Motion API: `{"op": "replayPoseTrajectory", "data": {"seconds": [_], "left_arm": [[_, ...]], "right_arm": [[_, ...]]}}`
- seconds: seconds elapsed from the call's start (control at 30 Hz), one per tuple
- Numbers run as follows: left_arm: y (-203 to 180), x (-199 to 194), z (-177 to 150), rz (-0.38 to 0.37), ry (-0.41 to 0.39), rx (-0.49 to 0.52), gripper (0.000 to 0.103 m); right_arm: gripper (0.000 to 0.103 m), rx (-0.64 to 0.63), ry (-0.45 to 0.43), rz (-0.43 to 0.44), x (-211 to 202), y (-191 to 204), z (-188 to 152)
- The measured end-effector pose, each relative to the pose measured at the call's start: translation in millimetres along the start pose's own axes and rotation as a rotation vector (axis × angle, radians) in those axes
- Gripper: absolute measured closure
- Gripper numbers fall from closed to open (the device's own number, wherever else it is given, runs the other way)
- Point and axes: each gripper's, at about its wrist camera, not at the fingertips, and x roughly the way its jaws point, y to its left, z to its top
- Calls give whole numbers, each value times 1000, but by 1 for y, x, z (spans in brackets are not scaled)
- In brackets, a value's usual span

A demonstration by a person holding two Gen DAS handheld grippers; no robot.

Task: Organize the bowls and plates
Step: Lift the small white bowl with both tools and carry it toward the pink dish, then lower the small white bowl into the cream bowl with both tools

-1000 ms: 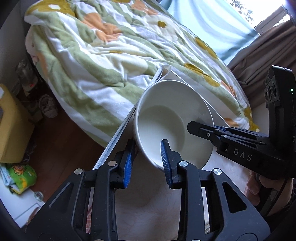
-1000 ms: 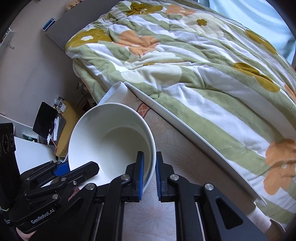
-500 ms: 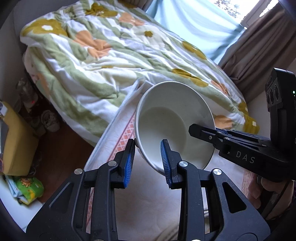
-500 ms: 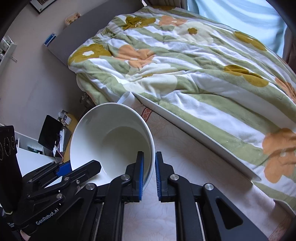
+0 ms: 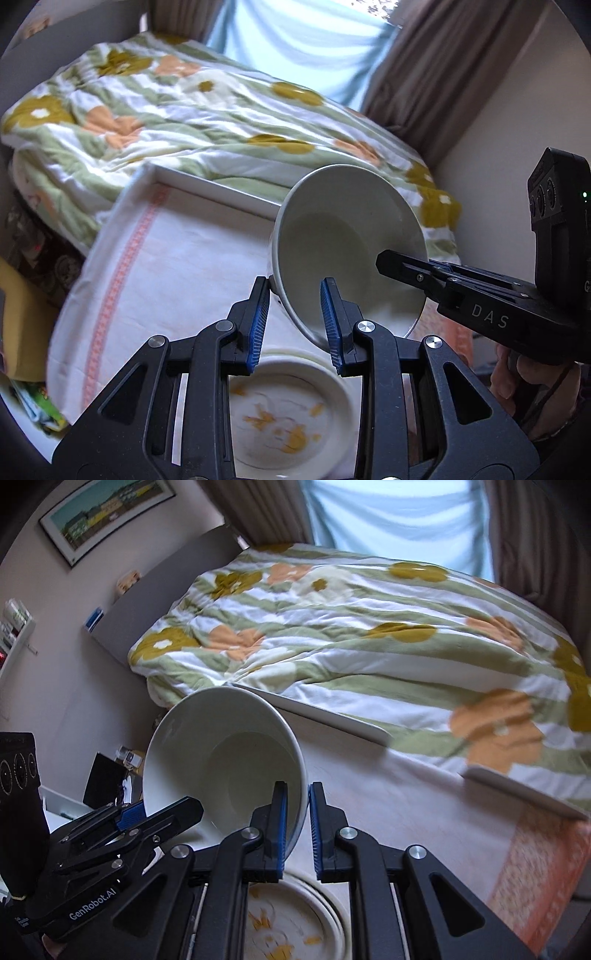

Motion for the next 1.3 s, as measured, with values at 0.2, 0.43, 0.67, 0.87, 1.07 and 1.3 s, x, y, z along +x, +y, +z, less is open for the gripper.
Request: {"op": "replayPoseTrajectory", "data": {"seconds": [0.2,0.43,0.67,0.87,1.07,1.3], "left_arm": [[-90,7,-46,-96,62,101,77],[-171,28,-104,-162,160,213,77],[-208,57,-149,-148,261,273,77],[-216,81,-169,-107,314,312,77],[-215,89,-168,-70,317,361,77],[-216,94,-175,-36,311,427,78]], "right_arm": [[92,117,-37,-83,-67,-63,-60],[92,255,-36,-163,-112,-121,-131],[92,373,8,-175,-108,-158,-184],[92,383,32,-182,-98,-173,-206],[92,361,41,-195,-91,-182,-213],[92,330,55,-220,-87,-180,-221]]}}
